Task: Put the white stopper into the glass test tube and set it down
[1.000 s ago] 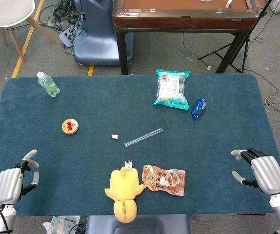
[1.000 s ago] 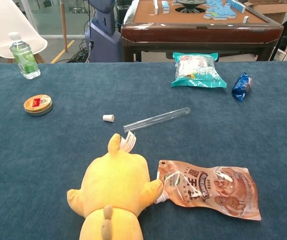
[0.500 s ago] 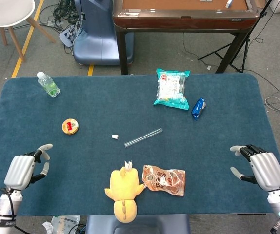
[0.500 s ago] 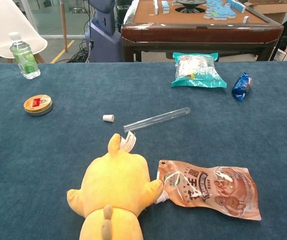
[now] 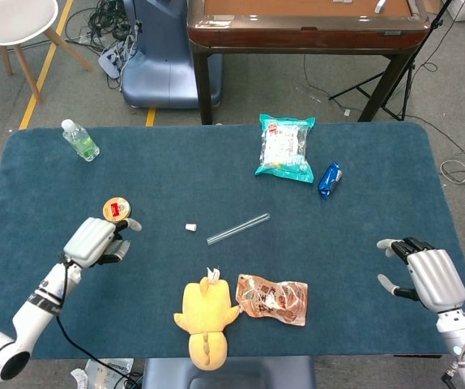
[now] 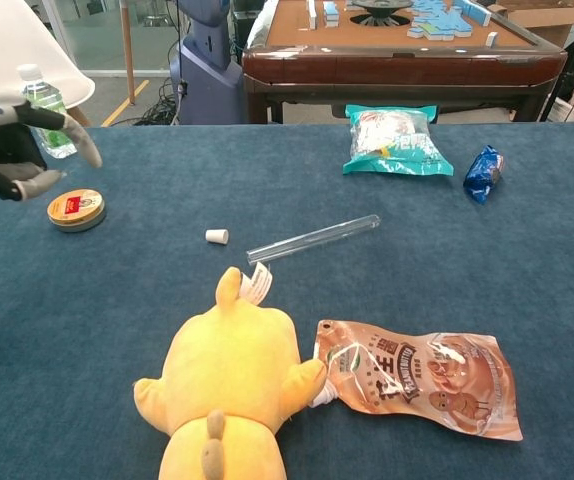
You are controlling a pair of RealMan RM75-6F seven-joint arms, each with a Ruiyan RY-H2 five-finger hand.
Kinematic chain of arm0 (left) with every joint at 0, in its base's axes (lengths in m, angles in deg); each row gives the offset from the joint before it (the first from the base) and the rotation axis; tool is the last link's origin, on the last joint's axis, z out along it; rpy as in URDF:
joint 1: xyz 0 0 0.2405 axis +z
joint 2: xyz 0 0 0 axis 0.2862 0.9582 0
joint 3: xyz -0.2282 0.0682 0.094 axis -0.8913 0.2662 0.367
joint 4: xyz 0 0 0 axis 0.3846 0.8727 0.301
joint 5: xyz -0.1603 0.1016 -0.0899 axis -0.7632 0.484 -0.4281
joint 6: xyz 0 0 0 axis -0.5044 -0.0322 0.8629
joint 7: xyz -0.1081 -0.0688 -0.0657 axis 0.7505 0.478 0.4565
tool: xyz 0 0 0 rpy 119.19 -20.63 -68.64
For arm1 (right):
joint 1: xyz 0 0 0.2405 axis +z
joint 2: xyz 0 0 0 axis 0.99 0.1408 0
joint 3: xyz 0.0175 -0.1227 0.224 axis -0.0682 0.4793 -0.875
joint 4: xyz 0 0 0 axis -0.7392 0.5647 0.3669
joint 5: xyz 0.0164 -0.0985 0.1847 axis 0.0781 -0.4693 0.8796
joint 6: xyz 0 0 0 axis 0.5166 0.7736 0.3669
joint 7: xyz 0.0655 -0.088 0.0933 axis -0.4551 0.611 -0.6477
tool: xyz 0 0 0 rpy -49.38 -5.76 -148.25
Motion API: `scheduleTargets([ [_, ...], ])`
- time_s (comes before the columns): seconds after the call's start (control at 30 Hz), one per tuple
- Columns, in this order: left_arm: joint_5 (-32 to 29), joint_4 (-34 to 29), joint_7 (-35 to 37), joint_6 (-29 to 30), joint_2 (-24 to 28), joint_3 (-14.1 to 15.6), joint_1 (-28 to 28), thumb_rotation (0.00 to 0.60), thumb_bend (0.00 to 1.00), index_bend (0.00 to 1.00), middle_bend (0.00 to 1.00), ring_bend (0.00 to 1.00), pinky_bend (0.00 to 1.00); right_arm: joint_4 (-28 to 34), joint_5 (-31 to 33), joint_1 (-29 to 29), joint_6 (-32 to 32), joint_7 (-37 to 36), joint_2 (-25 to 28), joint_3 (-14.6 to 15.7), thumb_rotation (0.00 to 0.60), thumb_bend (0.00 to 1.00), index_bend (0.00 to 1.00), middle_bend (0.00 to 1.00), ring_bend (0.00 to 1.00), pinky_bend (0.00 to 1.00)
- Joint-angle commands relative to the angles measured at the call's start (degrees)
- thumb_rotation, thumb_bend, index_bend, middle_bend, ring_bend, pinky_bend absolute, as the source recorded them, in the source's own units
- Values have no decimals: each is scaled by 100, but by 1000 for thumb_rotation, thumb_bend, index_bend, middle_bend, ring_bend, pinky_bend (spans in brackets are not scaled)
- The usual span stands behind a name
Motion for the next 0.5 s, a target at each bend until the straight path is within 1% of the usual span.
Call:
scheduleTargets([
  [0.03, -238, 382, 264, -772, -235, -58, -541, 600, 575, 342, 1000, 1000, 1000, 17, 29, -2, 12, 23, 18, 1, 600, 230, 348, 459, 356, 456],
  [0.27, -835, 603, 71, -1942, -426, -41, -1200, 600, 590, 263, 1000, 1000, 1000, 33, 109, -9, 32, 49, 41, -5, 600, 230, 348, 461, 361, 456],
  [0.33, -1025, 666, -21, -2178, -514, -51, -1366, 600, 590, 247, 1000, 1000, 1000, 21, 124, -5, 45, 42, 34, -7, 600, 230, 348, 461, 361, 456],
  [0.5, -1402, 839, -254, -2518, -756, -57, -1684, 600, 590, 215, 1000, 1000, 1000, -29, 175, 3, 80, 13, 15, -12, 600, 230, 348, 462, 362, 457],
])
